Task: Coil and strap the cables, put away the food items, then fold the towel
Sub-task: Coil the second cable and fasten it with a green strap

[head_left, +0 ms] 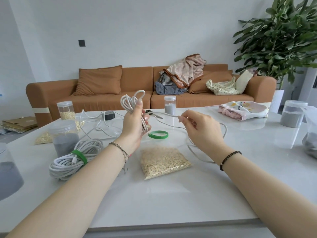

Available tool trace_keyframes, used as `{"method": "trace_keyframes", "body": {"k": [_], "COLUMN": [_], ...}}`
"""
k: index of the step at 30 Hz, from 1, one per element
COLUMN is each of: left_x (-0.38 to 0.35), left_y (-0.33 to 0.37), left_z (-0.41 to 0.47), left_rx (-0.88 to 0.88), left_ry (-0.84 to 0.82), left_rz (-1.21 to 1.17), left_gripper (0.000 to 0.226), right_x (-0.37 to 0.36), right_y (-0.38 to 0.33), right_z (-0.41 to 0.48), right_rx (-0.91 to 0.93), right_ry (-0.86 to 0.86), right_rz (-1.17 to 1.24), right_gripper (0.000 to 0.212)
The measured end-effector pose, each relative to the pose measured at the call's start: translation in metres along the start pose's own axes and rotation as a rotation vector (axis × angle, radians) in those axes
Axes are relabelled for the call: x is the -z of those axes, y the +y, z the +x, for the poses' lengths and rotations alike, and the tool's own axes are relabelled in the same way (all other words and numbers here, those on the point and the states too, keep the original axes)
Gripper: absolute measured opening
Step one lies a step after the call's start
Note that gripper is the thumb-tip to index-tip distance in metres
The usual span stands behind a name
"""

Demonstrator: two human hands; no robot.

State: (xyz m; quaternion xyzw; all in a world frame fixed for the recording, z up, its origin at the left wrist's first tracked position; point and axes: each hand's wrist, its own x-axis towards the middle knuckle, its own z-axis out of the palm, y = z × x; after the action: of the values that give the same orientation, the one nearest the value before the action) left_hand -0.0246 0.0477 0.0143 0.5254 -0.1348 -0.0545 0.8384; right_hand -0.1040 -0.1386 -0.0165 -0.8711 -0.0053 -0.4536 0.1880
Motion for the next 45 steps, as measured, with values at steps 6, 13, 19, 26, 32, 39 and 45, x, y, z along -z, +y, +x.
{"method": "trace_keyframes", "body": {"k": [6, 13, 19, 26, 32, 39, 45], "left_x": [-0.004, -0.006, -0.009, -0.015, -0.017, -0.017, -0.015], "left_y": [-0.004, -0.015, -0.015, -0.010, -0.013, -0.011, -0.011], "left_z": [-0.004, -0.010, -0.020, -0.034, -0.032, -0.020, -0.012], "left_rx": [0.322, 0.528, 0.547, 0.502, 0.453, 0.099, -0.023], "left_ry": [-0.148, -0.320, -0.517, -0.752, -0.719, -0.379, -0.203], "left_rz": [-0.090, 0.185, 0.467, 0.621, 0.531, 0.198, 0.003], "left_gripper": [0.033, 0.052, 0.048, 0.035, 0.037, 0.037, 0.033], "right_x": [-0.002, -0.001, -0.002, -0.007, -0.003, -0.007, -0.012], "right_y": [-0.004, 0.000, 0.007, 0.004, 0.001, -0.001, -0.003], "right_z": [-0.001, 0.002, 0.005, 0.003, 0.004, -0.001, -0.001], "right_rx": [0.063, 0.041, -0.047, -0.194, -0.293, -0.253, -0.247], "right_ry": [0.114, 0.134, 0.101, -0.093, -0.180, -0.201, -0.237], "right_rz": [0.109, 0.194, 0.233, 0.423, 0.451, 0.242, 0.218], "right_gripper": [0.021, 0.021, 0.026, 0.039, 0.037, 0.053, 0.040]}}
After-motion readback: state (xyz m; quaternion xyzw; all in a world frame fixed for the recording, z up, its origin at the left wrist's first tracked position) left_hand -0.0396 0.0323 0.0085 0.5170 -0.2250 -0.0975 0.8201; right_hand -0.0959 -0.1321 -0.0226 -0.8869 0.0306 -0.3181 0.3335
